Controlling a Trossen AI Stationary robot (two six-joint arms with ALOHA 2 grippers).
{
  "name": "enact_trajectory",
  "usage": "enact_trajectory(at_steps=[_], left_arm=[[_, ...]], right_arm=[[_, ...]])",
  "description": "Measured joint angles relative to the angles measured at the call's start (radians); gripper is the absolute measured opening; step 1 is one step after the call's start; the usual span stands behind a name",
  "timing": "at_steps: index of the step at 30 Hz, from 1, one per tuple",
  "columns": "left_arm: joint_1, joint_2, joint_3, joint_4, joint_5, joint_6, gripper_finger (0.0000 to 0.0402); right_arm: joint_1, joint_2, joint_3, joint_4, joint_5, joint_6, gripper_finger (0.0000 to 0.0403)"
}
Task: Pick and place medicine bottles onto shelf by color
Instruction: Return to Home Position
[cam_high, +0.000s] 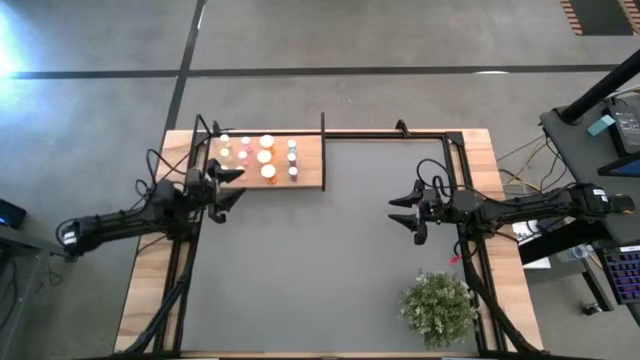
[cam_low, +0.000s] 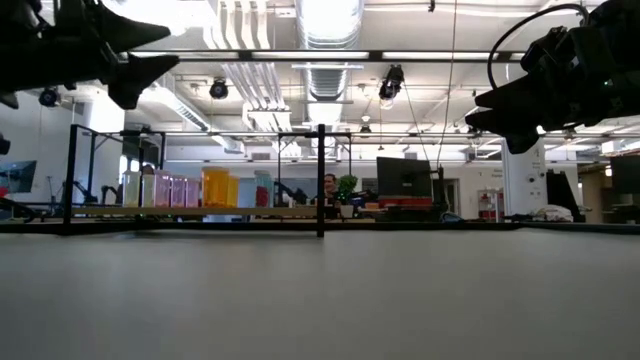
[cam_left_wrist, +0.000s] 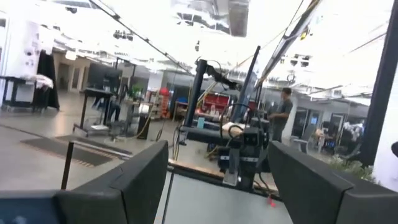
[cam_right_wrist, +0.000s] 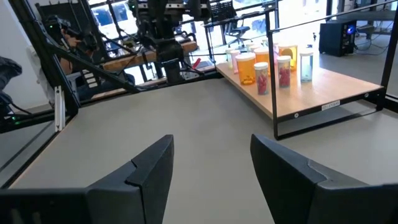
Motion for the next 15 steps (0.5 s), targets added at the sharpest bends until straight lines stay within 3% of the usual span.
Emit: enact_trajectory(at_steps=[15], left_arm=[[0.0,-0.137,-0.048,-0.061,0.002,-0.003,0.026]], right_arm=[[0.0,0.0,0.0,0.0,0.0,0.0,0.0203]])
